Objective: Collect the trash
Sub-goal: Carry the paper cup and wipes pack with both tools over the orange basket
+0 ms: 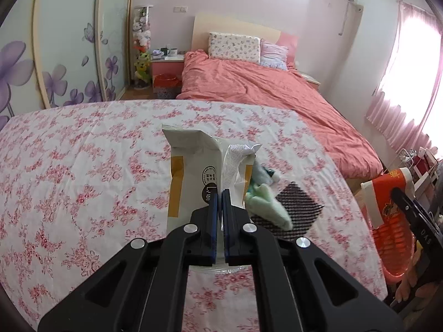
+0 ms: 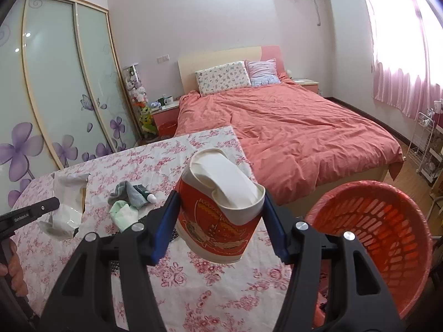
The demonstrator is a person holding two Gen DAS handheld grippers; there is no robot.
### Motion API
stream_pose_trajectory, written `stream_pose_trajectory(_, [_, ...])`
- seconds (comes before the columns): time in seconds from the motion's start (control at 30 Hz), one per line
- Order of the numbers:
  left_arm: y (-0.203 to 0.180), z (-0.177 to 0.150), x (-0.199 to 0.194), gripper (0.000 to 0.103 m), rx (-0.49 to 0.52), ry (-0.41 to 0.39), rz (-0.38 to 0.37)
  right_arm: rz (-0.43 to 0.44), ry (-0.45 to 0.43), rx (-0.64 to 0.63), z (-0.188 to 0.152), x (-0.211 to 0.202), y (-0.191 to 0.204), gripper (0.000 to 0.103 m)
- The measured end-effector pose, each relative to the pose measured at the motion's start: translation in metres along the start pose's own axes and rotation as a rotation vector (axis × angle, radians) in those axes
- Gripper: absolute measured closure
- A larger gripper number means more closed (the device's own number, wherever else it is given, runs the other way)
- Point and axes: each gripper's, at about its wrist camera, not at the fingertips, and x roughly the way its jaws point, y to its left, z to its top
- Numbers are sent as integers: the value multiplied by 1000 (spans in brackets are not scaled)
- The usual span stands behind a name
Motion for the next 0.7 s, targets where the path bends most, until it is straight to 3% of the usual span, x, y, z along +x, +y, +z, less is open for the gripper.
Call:
stream_pose_trajectory(0.23, [-30,3,-9,100,30,-18,-66,-33,-20,14,0,-19,-18,45])
stream_pose_trajectory(0.7, [-134,-8,-3,100,146,-1,-277,-161,-52,65,-8,-50,-81,45])
